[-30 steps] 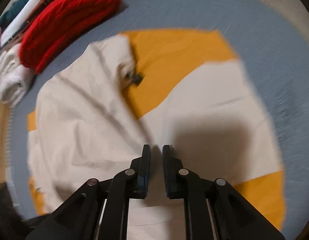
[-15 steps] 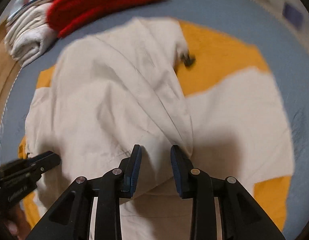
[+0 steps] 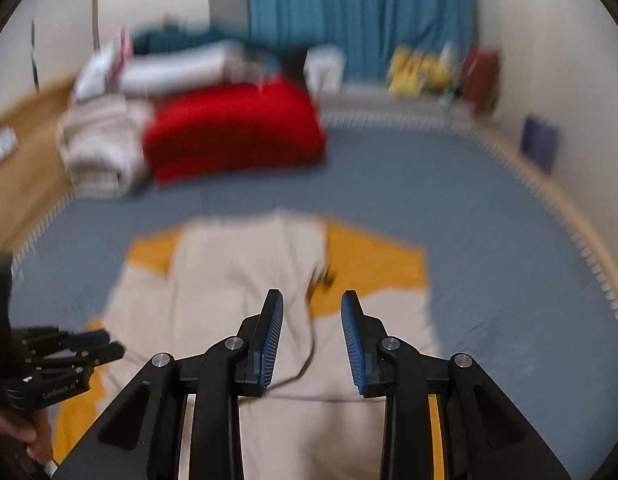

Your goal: Fold large clothes

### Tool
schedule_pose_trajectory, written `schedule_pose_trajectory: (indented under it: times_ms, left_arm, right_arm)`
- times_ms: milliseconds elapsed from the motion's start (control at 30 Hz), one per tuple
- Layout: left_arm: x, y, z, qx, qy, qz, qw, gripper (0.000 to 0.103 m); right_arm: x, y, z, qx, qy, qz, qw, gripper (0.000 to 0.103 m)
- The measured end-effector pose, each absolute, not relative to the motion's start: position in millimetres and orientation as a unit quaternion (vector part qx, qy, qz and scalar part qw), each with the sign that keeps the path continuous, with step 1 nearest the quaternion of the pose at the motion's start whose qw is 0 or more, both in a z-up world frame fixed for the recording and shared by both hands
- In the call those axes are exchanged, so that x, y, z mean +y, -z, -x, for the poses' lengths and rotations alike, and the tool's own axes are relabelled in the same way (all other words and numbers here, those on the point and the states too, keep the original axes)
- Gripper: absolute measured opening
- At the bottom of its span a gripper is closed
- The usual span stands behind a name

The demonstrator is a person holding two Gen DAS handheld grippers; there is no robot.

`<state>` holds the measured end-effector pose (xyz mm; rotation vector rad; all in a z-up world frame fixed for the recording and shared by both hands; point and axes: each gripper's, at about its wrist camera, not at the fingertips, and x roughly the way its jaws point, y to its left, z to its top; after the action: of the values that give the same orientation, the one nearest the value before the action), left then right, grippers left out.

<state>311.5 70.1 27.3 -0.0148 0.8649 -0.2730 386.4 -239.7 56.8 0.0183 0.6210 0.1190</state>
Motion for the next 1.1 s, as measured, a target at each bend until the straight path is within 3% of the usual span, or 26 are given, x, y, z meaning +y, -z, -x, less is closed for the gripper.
schedule_pose_trajectory:
  times_ms: [200, 367, 500, 633, 867, 1100]
  left_arm:
    - [115, -75, -221, 0.381, 0.126, 0.051, 0.915, 0.027]
    - [141, -62, -119, 0.354, 0.072, 0.038, 0.932, 0.015]
    - [175, -22, -86, 0.422, 0.002, 0.093, 0.902, 0.008]
    - [173, -17, -76, 0.435, 0.006, 0.087, 0.896, 0.008]
    - [170, 39, -86, 0.486, -0.008, 0.071, 0.871, 0.008]
    - [164, 46, -86, 0.491, 0.017, 0.085, 0.867, 0.008]
  right_arm:
    - [-293, -118, -251, 0.244, -0.037, -0.002, 0.969, 0.035]
    - [-340, -88, -153, 0.273, -0.016, -0.03, 0.961, 0.035]
    - [-380, -47, -109, 0.296, 0.008, -0.075, 0.952, 0.035]
    - [-396, -9, -101, 0.348, 0.027, -0.088, 0.933, 0.035]
    - [-393, 9, -109, 0.374, 0.016, -0.076, 0.924, 0.035]
    - [-381, 28, -118, 0.416, 0.025, -0.046, 0.908, 0.035]
